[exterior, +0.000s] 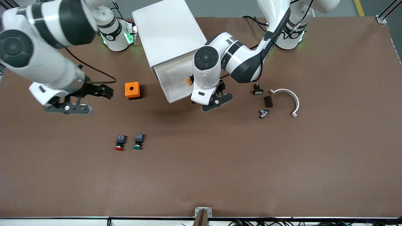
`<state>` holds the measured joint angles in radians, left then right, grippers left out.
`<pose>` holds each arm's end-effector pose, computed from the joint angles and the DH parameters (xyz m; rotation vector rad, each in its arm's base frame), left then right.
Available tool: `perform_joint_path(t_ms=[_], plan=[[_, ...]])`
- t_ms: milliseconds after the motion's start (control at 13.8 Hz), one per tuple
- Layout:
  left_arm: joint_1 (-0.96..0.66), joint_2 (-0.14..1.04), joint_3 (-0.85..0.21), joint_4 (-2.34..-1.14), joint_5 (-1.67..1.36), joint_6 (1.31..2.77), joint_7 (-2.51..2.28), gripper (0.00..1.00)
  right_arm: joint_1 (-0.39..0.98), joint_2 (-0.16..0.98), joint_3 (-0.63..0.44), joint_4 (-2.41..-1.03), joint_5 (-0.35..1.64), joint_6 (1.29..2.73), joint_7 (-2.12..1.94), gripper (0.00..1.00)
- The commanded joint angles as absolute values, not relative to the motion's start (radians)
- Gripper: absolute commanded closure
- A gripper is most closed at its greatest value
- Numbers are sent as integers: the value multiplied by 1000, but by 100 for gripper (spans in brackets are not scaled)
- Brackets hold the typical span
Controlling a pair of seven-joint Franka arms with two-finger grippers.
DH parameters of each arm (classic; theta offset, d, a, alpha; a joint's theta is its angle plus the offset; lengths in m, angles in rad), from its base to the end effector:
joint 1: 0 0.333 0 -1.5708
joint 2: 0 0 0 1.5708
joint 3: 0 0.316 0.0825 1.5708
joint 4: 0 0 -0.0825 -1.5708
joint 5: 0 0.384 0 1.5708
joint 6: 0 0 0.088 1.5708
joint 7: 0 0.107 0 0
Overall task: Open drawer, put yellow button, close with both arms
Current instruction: 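Withdraw the right gripper while the left gripper reaches the drawer front, then push the drawer closed with the left gripper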
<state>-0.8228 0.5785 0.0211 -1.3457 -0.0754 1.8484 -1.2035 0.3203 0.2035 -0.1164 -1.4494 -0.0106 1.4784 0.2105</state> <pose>0.4876 -0.5167 0.3838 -3.0380 -0.6510 0.1419 0.5883 0.1272 0.5567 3.0624 -0.0097 -0.2493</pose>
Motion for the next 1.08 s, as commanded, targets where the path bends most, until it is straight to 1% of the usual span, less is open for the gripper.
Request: perform_joint_path(t_ms=[0, 144, 361, 795, 1011], plan=[[-842, 571, 23, -1367, -64, 1885, -1233, 0, 172, 180, -94, -1447, -31, 1465, 43, 0], [-857, 581, 20, -1370, -66, 1904, -1253, 0, 88, 179, -95, -1442, -32, 1466, -41, 0], [-871, 581, 17, -1371, -107, 1911, -1256, 0, 12, 179, -95, -1419, -31, 1463, -78, 0], [-903, 581, 17, -1373, -199, 1916, -1258, 0, 11, 172, -89, -1417, -23, 1460, -57, 0], [-925, 583, 17, -1376, -261, 1916, -1269, 0, 17, 184, -87, -1345, -29, 1460, -60, 0]])
